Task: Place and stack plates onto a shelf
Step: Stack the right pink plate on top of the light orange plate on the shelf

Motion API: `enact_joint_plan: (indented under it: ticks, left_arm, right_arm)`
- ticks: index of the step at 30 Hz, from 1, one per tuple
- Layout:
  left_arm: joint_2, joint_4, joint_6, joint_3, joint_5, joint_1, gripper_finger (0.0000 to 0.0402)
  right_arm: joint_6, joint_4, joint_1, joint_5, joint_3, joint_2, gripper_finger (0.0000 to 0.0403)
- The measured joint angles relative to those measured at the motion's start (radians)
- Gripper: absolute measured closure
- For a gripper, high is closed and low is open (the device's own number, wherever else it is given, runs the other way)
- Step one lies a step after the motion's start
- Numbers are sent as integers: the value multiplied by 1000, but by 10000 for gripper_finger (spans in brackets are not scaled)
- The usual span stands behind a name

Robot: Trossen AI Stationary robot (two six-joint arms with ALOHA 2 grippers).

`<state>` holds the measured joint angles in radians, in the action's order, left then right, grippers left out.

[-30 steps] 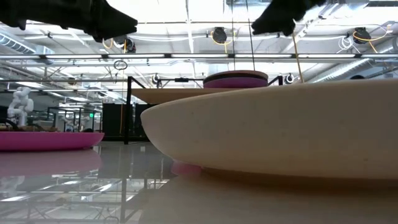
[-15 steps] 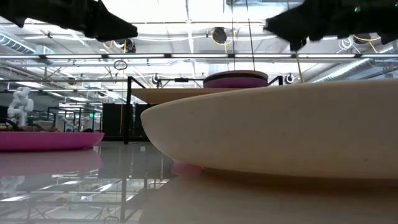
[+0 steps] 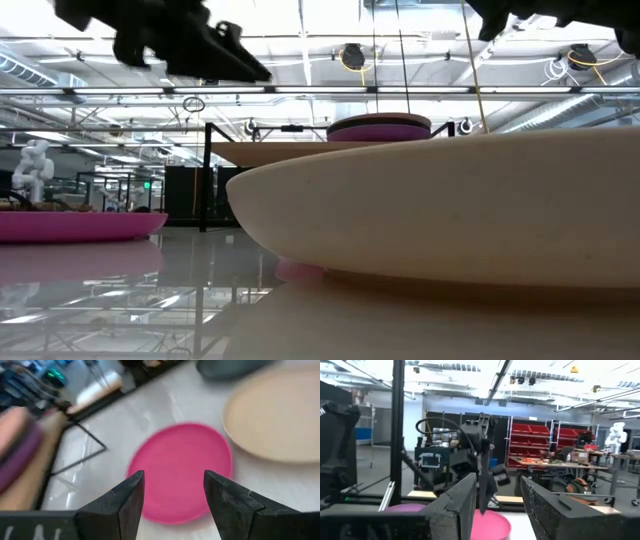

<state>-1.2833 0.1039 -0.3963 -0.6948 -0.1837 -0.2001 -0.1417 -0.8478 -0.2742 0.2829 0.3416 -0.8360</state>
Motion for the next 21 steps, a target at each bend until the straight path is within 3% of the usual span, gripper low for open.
enact_joint_plan:
  ticks: [7,17,21]
  left_arm:
    - [-230,-39,-89,-89,0,-19,193]
    - [-409,-41,-184,-115,29,-59,193]
    - [-467,37,-196,-115,26,-48,193]
  right_arm:
    - [16,22,-27,0,0,0,264]
    - [17,23,-31,1,0,0,264]
    - [17,23,-31,2,0,0,264]
